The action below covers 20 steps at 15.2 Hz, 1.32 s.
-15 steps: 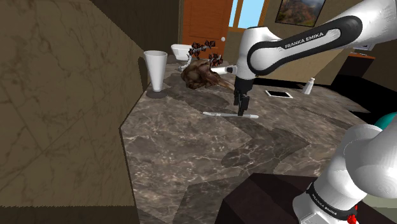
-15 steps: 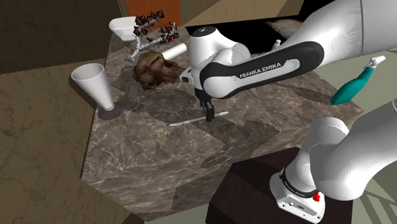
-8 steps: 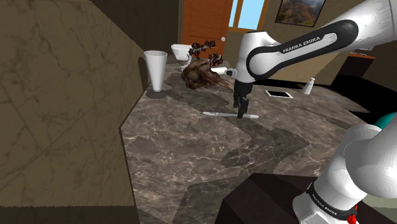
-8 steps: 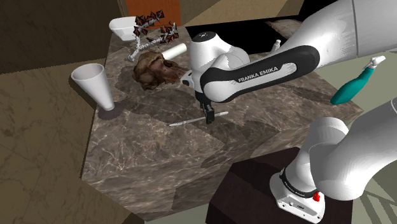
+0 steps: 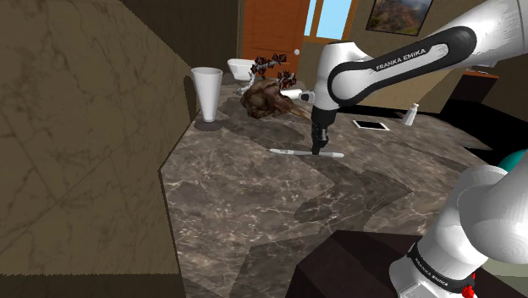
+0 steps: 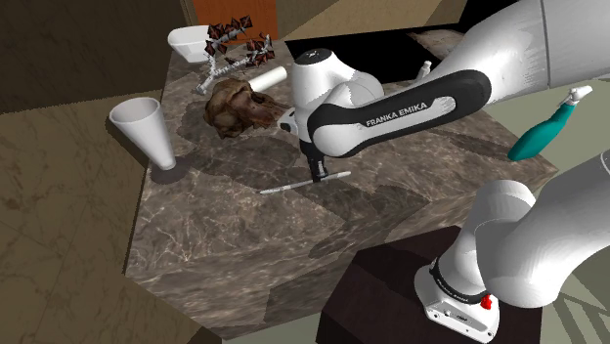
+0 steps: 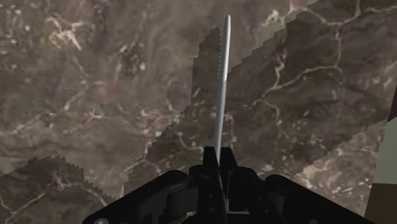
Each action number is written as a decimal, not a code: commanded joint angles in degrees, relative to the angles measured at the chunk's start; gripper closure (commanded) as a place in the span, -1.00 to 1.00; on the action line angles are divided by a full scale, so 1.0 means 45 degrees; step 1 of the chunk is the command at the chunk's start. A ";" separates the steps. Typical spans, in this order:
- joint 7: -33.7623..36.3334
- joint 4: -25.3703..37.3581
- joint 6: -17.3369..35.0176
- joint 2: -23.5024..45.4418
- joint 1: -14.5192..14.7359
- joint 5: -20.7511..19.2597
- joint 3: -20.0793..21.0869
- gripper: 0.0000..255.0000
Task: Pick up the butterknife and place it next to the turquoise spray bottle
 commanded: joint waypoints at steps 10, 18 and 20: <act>-0.0005 0.0538 -0.0930 -0.0392 0.0004 0.0003 0.0052 1.00; -0.0027 0.1534 -0.2381 -0.0849 0.0018 0.0026 0.0132 1.00; -0.0035 0.1807 -0.2736 -0.0931 0.0022 0.0034 0.0151 1.00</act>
